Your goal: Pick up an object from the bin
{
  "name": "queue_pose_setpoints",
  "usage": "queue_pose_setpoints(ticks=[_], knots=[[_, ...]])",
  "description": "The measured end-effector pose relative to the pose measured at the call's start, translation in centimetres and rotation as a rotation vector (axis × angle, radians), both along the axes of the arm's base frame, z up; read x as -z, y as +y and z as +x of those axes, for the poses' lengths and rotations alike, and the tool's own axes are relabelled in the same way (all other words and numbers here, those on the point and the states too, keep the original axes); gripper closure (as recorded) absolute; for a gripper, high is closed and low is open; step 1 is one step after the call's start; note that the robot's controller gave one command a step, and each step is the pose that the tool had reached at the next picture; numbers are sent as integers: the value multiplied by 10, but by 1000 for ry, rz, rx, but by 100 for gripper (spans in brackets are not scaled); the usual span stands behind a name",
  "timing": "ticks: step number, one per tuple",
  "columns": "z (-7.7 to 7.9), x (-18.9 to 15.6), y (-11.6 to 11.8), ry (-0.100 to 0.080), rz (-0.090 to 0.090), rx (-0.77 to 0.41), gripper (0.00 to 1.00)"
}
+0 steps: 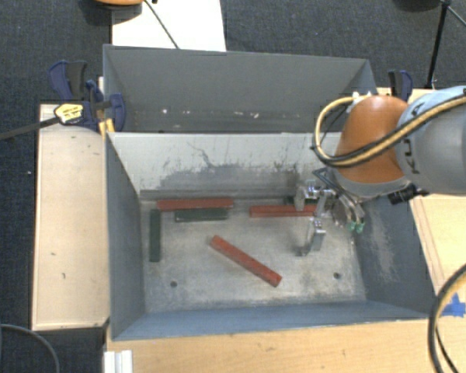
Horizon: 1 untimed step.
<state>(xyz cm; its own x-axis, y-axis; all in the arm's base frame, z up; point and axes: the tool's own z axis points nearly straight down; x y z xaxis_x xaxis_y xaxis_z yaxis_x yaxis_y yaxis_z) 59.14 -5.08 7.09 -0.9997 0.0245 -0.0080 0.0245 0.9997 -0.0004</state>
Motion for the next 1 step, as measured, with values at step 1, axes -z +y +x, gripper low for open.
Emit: queue_pose_setpoints(ticks=[1], knots=[[0,0,36,3,-1,126,0]])
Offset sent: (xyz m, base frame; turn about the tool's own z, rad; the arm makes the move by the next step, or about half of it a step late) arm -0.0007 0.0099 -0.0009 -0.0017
